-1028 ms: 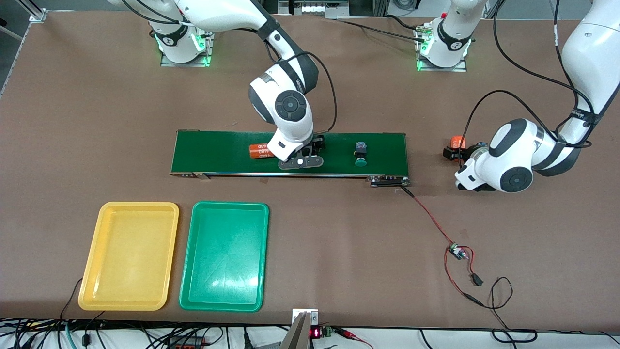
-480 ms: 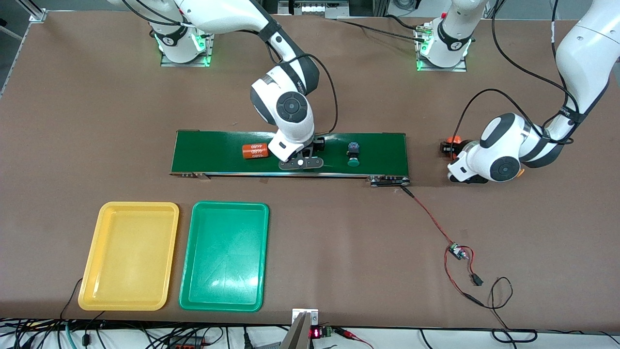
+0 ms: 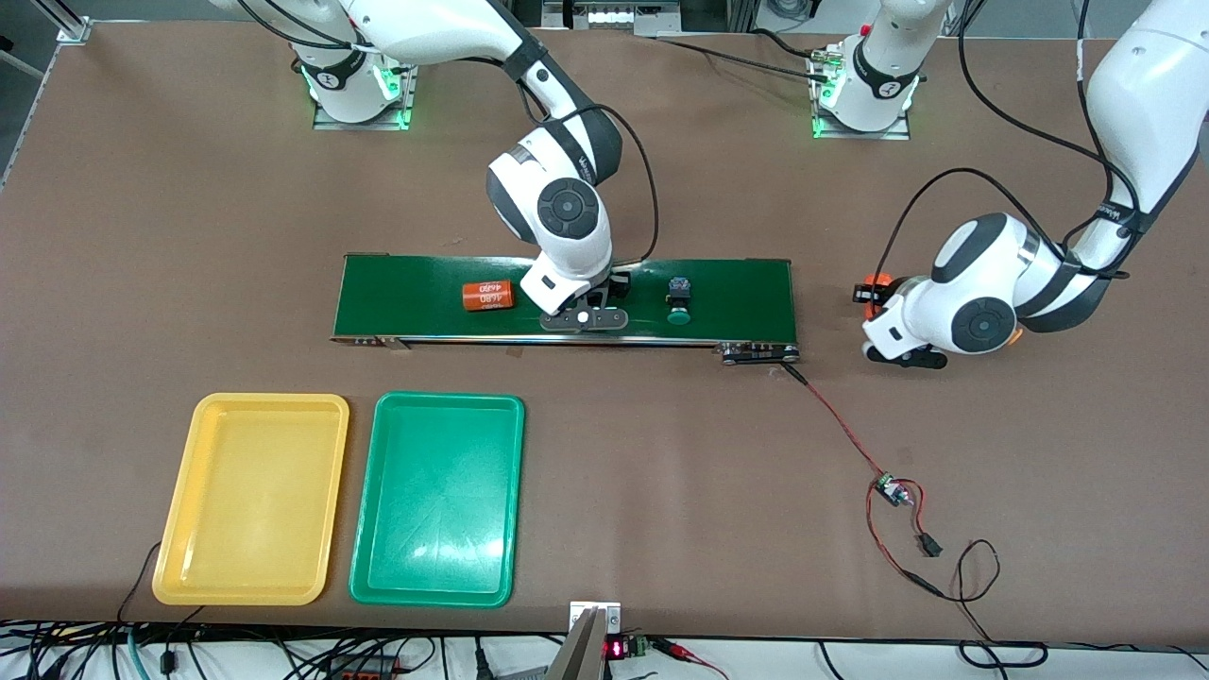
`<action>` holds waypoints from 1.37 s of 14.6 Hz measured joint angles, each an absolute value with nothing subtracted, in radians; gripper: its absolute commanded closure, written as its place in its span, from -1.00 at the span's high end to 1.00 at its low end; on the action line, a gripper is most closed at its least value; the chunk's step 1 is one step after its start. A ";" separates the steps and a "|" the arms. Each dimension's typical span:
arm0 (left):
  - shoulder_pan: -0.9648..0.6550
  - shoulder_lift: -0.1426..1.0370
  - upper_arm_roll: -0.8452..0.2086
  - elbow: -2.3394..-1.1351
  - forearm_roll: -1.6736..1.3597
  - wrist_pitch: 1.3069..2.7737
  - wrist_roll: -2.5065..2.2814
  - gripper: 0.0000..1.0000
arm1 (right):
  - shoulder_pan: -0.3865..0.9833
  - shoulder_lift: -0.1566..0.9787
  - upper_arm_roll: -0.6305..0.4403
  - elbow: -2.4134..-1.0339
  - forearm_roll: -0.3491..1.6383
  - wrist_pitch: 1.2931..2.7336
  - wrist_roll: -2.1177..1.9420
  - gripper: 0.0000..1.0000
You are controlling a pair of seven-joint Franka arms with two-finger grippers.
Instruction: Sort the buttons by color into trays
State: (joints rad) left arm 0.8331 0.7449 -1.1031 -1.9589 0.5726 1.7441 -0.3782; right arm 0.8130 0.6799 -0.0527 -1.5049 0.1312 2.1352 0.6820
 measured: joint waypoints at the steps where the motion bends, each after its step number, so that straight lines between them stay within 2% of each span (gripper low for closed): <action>1: 0.818 0.740 -1.134 -1.940 0.573 1.729 -0.314 -0.47 | 0.812 0.678 -0.055 -1.505 0.131 2.135 0.682 -0.59; 4: 0.749 0.725 -1.162 -1.889 0.573 1.707 -0.122 -0.47 | 0.799 0.670 -0.057 -1.505 0.131 2.135 0.682 -0.72; 8: 0.629 0.727 -1.178 -1.882 0.604 1.704 -0.005 -0.50 | 0.783 0.662 -0.060 -1.492 0.131 2.139 0.682 -0.81; 13: 0.439 0.729 -1.173 -1.885 0.752 1.697 0.037 -0.53 | 0.727 0.657 -0.067 -1.386 0.132 2.095 0.682 -0.88; 20: 0.410 0.744 -1.152 -1.889 0.817 1.746 0.206 -0.59 | 0.677 0.656 -0.065 -1.333 0.132 2.069 0.679 -0.87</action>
